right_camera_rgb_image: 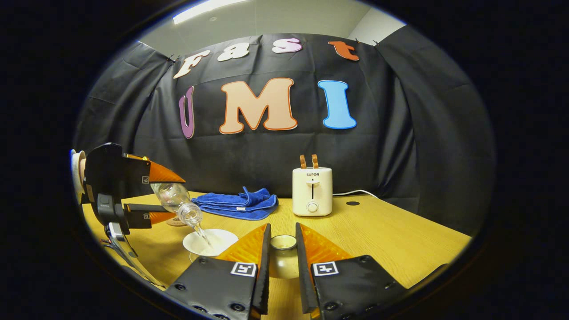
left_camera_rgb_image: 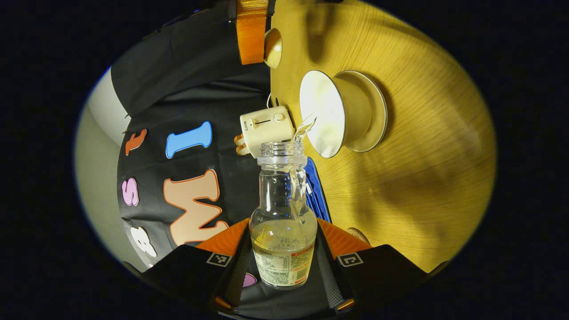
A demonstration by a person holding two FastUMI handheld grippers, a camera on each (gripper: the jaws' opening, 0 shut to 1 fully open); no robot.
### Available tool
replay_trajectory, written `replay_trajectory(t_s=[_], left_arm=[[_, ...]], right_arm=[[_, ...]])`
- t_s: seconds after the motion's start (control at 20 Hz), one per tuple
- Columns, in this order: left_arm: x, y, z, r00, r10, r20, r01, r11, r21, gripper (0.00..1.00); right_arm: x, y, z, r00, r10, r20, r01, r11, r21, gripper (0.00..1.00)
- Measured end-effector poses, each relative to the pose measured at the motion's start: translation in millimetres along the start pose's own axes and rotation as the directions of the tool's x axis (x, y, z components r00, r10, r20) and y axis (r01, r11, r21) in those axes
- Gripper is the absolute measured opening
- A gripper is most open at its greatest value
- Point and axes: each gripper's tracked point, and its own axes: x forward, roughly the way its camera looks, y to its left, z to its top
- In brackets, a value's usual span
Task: Open the teacup lid with one hand, grasp the water bottle and pour water into the teacup with the other hand; after pouring, place the water bottle on the coaster and then close the teacup lid.
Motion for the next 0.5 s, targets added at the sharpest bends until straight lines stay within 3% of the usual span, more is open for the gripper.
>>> replay_trajectory(t_s=[0.5], left_arm=[[-0.3, 8.8, -7.0, 1.0, 0.013, -0.017, -0.012, 0.997, 0.079, 0.7]], right_arm=[[-0.3, -0.7, 0.7, 1.0, 0.001, 0.001, -0.001, 1.0, -0.002, 0.32]])
